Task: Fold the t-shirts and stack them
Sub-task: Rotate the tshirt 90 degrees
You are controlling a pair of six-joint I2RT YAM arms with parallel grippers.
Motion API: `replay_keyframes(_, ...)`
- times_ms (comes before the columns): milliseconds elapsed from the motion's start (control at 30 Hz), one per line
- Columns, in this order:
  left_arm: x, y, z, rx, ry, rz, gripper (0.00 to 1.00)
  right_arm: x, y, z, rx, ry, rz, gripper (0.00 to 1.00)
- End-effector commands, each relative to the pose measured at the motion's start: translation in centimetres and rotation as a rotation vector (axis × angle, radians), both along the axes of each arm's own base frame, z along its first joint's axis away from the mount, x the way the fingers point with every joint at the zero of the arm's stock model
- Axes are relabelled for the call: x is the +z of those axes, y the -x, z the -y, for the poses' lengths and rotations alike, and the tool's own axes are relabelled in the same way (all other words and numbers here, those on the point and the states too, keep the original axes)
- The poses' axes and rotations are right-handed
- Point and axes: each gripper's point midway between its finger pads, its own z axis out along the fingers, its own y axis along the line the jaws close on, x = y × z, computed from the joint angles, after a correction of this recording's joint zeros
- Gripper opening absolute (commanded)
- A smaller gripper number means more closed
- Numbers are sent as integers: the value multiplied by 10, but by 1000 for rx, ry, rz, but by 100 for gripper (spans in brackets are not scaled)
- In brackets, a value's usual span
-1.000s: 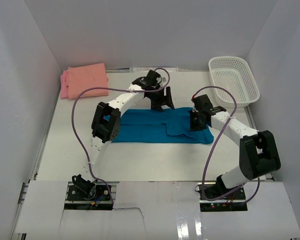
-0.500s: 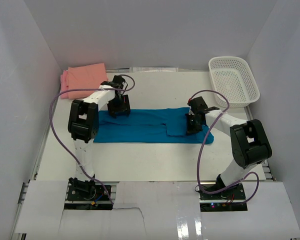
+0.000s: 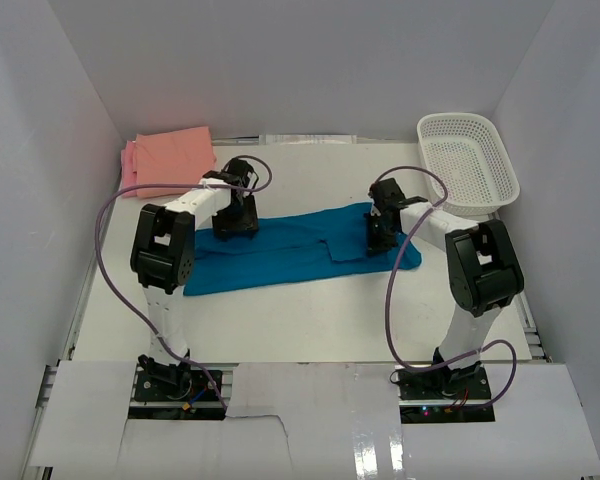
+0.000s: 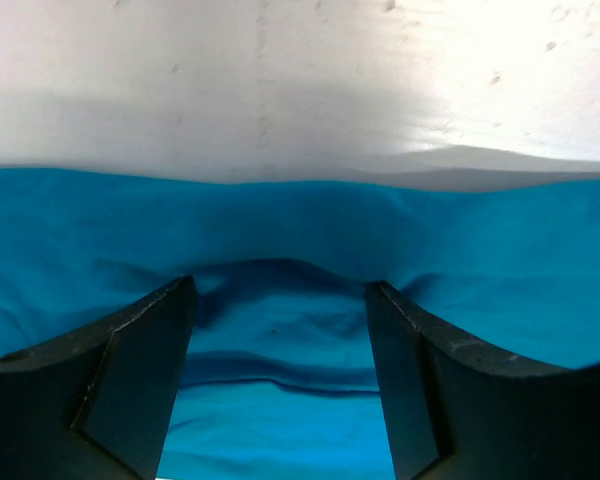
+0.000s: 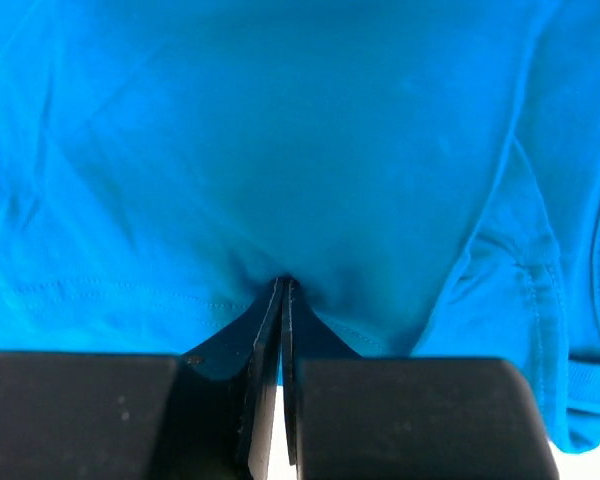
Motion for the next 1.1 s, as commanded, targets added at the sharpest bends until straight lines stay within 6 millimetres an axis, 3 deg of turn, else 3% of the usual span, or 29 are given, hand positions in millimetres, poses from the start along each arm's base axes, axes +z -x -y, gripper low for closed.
replay_keyframes(0, -25, 48, -37, 23, -165, -140, 80, -23, -9, 10, -28, 74, -38, 8)
replay_keyframes(133, -30, 70, -27, 13, -93, -178, 80, -25, -44, 14, -51, 80, -31, 8)
replay_keyframes(200, -29, 78, -16, -1, -64, -179, 80, -20, -74, 10, -51, 66, -10, 8)
replay_keyframes(300, -30, 105, 1, -54, -37, -200, 81, -9, -120, 5, -55, 32, 48, 9)
replay_keyframes(333, -30, 119, 8, -84, -41, -213, 81, -19, -128, 5, -54, 23, 35, 10)
replay_keyframes(367, -30, 126, 11, -95, -38, -219, 81, -17, -139, 4, -54, 17, 47, 12)
replay_keyframes(400, -31, 133, 16, -96, -27, -230, 82, -1, -161, -8, -29, -44, 89, 13)
replay_keyframes(433, -32, 140, 22, -107, -10, -242, 82, 0, -172, -8, -26, -61, 97, 13)
replay_keyframes(467, -34, 156, 35, -140, 27, -275, 82, -18, -177, -8, -16, -63, 68, 13)
replay_keyframes(500, -36, 164, 43, -145, 51, -288, 82, -3, -195, -16, -4, -101, 105, 13)
replay_keyframes(533, -37, 174, 53, -178, 61, -301, 82, -21, -200, -15, -2, -107, 81, 13)
replay_keyframes(733, -49, 238, 103, -276, 143, -410, 82, -33, -235, -35, 26, -209, 127, 13)
replay_keyframes(900, -54, 282, 133, -317, 206, -489, 83, -40, -237, -44, 46, -259, 148, 11)
replay_keyframes(1067, -46, 309, 184, -334, 346, -537, 83, -36, -245, -56, 65, -322, 166, 11)
